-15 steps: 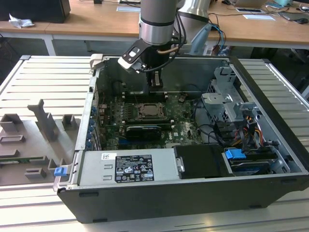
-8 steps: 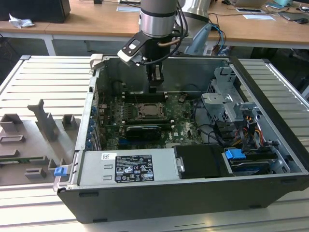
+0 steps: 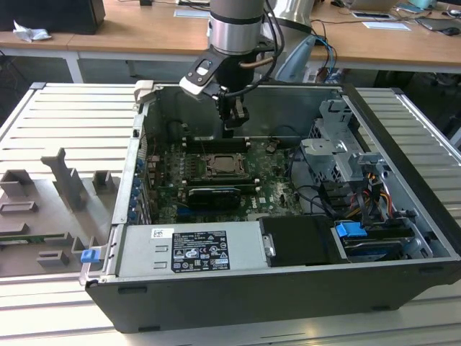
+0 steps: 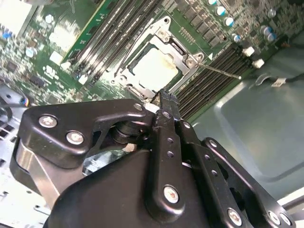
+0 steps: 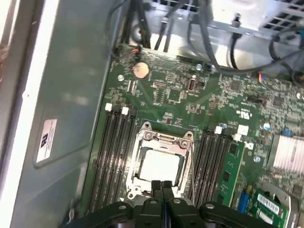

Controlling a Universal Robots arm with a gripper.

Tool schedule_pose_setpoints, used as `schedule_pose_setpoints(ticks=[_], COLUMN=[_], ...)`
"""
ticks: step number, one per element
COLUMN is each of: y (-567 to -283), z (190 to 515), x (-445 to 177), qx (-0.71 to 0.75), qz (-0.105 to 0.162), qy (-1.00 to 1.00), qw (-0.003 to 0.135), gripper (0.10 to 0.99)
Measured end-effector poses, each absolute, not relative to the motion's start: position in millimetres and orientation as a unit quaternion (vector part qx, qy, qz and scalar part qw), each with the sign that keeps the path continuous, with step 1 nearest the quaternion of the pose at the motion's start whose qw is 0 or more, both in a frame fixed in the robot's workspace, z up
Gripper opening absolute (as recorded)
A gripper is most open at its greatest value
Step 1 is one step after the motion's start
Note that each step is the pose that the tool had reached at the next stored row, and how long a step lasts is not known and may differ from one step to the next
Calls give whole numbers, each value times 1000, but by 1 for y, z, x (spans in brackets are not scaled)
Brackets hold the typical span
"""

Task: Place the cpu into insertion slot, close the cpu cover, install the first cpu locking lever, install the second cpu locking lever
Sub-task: 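Install the first cpu locking lever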

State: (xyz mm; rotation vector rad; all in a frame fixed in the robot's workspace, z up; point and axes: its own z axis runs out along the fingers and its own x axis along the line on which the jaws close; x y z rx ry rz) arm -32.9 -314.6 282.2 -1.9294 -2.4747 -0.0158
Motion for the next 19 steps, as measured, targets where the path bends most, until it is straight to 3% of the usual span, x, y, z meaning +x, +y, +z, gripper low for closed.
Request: schedule_pose_setpoints(ticks=[19], y=[-315], z=[282], x=[-33], qx=[-480], qz=[-5], qy=[-877], qw=[3], gripper=[106])
